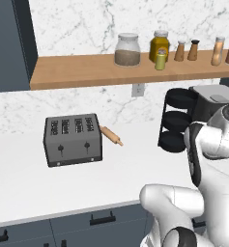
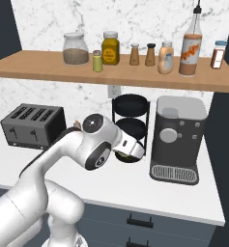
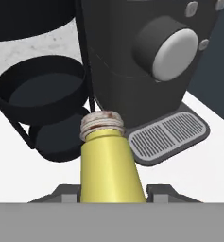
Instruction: Put the shaker and condiment bottle from the counter next to their counterparts in the cabinet.
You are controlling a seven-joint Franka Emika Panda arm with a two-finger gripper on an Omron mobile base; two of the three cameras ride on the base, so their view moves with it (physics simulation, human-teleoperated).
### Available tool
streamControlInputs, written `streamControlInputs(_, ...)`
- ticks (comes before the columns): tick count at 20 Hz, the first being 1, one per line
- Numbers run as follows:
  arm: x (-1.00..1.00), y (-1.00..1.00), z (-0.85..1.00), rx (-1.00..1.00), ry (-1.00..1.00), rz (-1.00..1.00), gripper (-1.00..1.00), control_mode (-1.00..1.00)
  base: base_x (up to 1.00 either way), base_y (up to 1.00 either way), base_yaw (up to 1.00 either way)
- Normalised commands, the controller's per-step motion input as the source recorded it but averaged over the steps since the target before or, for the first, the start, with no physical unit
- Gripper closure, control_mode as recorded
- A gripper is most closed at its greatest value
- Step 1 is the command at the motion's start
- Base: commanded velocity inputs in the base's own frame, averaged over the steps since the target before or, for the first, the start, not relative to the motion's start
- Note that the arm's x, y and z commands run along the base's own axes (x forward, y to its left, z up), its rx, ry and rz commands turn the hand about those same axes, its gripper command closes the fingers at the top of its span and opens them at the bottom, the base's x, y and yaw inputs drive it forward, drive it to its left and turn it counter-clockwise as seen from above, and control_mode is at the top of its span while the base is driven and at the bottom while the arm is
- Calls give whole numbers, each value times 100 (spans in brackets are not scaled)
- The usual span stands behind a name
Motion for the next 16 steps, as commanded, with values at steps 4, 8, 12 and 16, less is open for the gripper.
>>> streamControlInputs(4, -57, 34, 60, -1, -13, 0, 100, -100, 0, 0, 0)
streamControlInputs(8, -72, 27, 43, 0, -22, 0, 100, -100, 0, 0, 0)
streamControlInputs(12, -84, 39, 12, -1, -34, 1, 100, -100, 0, 0, 0)
streamControlInputs(16, -76, 31, 3, 0, -32, 9, 100, -100, 0, 0, 0)
